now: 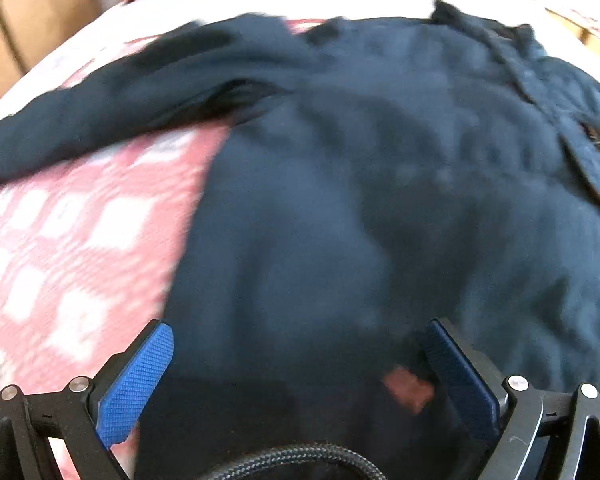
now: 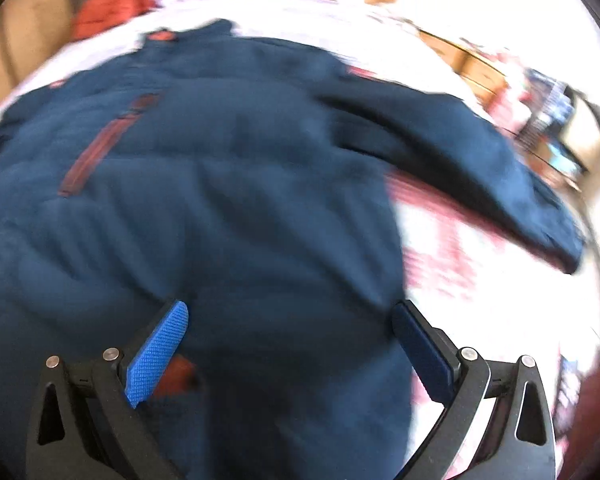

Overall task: Fold large clothes
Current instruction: 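Reach the right tool to the patched navy sleeve and grasp it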

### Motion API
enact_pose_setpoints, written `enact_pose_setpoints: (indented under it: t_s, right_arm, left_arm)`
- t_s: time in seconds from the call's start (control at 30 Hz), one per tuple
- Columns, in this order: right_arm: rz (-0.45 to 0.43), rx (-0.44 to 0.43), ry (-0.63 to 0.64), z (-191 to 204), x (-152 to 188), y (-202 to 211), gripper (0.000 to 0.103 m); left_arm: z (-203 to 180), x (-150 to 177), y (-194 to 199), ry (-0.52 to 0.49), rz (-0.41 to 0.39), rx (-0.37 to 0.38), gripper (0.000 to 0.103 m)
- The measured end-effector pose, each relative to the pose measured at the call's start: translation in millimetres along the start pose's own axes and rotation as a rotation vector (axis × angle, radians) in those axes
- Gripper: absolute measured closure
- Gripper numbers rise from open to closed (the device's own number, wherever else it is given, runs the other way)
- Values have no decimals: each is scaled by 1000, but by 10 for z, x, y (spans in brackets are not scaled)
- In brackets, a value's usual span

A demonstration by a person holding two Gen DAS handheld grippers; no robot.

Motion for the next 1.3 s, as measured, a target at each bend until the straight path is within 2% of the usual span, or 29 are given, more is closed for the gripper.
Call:
enact_pose_setpoints:
  t_s: [0.03, 0.1, 0.17, 0.33, 0.4, 0.5, 0.6, 0.7, 0.83, 0.9, 0.97, 1.07, 1.13, 1.27, 1.3]
  right_arm:
    - [-5, 24, -5, 2, 21, 100, 0]
    - [-53, -8, 14, 196, 22, 326, 0]
    - [-100, -69, 77, 628, 71, 558, 0]
    - [-103, -248, 215, 1764, 521, 847, 0]
    - [-102, -235, 272, 1970, 773, 881, 0]
    - [-95, -220, 263, 1774, 1011, 850, 0]
    - [-93, -218, 221, 1398, 1290, 884, 0]
    - [-97, -201, 246, 1032, 1542, 954, 0]
    - [-23, -205, 248, 790, 1764, 1063, 0]
    - [10, -205, 237, 740, 1713, 1153, 0]
    - [-17, -244, 241, 745, 1480, 1316, 0]
    - [-148, -265, 280, 823, 724, 1539, 0]
    - [-229, -272, 286, 835, 76, 1542, 0]
    - [-325, -234, 300, 893, -1091, 1189, 0]
    - [-329, -224, 303, 923, -1270, 1077, 0]
  left_arm:
    - [35, 60, 122, 5, -12, 3, 0]
    - [-58, 229, 357, -20, -37, 27, 0]
    - [-313, 513, 652, -72, -52, 71, 0]
    - [-811, 1397, 1118, -180, -11, 157, 0]
    - [-864, 1746, 1176, -229, 8, 147, 0]
    - [-697, 2130, 1165, -265, 35, 101, 0]
    - [-356, 2196, 1287, -247, -12, 74, 0]
    - [-15, 2176, 1344, -242, -25, 31, 0]
    - [413, 2032, 1366, -212, 2, -66, 0]
    - [552, 1890, 1443, -186, -2, -110, 0]
    - [511, 1575, 1512, -156, -31, -99, 0]
    - [247, 965, 1536, -118, -87, -41, 0]
    - [-49, 427, 1450, -94, -145, -4, 0]
    - [-592, -452, 1118, -71, -182, 73, 0]
    - [-732, -646, 973, -65, -185, 91, 0]
Point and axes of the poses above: each gripper's, at about its wrist camera, not at the fingertips, and y roughly against the way its jaws point, z to its left, x to its underside, the point moved 6 cm from there along -y, roughly the way its jaws point, and after that the axes turned 11 degrees about y, right-handed, at the moved point
